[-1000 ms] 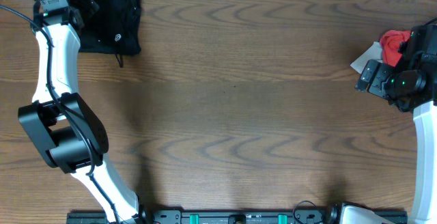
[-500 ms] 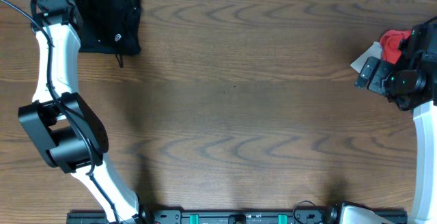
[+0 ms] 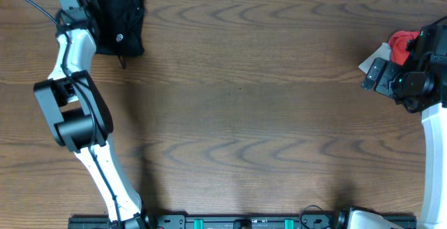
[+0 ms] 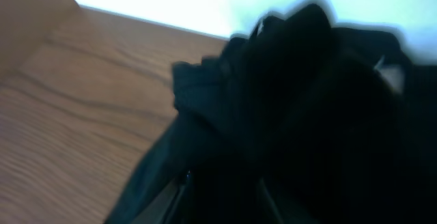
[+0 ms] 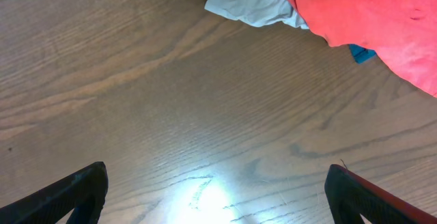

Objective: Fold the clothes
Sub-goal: 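Place the bundle on the black garment stack and press it down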

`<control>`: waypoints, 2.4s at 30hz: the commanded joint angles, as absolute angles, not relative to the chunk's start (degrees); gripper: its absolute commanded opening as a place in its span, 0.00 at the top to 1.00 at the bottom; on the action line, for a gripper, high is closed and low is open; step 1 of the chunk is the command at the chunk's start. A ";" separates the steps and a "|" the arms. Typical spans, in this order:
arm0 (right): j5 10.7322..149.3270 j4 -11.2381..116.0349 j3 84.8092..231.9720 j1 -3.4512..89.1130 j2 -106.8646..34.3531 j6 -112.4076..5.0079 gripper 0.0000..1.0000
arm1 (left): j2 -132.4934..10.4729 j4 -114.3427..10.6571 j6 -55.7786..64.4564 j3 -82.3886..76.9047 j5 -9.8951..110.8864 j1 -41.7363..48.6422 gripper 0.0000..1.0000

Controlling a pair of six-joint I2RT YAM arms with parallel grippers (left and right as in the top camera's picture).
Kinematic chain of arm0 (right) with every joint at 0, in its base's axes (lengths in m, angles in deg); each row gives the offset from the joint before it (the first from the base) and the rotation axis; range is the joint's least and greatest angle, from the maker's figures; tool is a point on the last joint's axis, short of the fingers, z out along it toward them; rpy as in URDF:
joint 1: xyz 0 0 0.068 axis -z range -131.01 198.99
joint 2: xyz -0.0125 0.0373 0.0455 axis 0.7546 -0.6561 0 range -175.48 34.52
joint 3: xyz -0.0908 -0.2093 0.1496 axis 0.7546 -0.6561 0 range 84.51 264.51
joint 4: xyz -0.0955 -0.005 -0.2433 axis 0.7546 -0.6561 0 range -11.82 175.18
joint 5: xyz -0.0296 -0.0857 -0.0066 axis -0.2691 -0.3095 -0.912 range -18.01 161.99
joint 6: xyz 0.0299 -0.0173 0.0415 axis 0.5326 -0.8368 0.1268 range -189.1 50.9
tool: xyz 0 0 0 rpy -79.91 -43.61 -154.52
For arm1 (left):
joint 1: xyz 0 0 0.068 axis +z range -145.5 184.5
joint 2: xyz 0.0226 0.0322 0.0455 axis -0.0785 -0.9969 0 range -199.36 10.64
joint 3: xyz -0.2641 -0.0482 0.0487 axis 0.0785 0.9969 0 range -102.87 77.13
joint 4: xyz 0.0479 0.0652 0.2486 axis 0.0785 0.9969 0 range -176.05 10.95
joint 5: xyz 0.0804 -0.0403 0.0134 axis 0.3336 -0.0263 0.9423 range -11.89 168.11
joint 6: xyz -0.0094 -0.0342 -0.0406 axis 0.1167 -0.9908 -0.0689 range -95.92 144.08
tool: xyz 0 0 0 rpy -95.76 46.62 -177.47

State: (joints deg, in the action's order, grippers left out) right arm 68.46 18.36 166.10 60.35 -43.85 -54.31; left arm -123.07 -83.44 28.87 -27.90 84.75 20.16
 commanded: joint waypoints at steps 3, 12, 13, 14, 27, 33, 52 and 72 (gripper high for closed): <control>68.61 18.16 165.75 60.61 -44.27 -55.05 0.01 | -129.67 -83.15 29.90 -27.72 84.61 20.23 0.69; 68.61 18.16 165.75 60.61 -44.27 -55.05 0.01 | -124.73 -87.81 33.27 -27.75 84.77 20.14 0.73; 68.61 18.16 165.75 60.61 -44.27 -55.05 0.01 | -123.34 -88.35 33.24 -27.75 84.75 20.03 0.73; 68.61 18.16 165.75 60.61 -44.27 -55.03 0.01 | -121.63 -88.79 33.24 -27.75 84.70 19.79 0.73; 69.48 18.51 165.75 60.59 -44.24 -55.03 0.01 | -117.02 -89.19 33.24 -27.70 79.76 14.81 0.73; 69.46 18.33 165.75 60.61 -44.27 -55.03 0.01 | -122.55 -89.40 33.24 -27.70 79.81 14.46 0.73; 69.46 18.14 165.75 60.61 -44.27 -55.05 0.01 | -120.95 -96.25 33.29 -27.75 79.85 14.72 0.73; 69.48 18.16 165.75 60.61 -44.27 -55.03 0.01 | -122.13 -86.10 33.05 -26.78 84.55 21.58 0.80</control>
State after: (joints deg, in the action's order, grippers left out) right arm 69.35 18.31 166.07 60.35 -43.87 -54.31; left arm -119.44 -86.21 33.09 -27.33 84.24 21.89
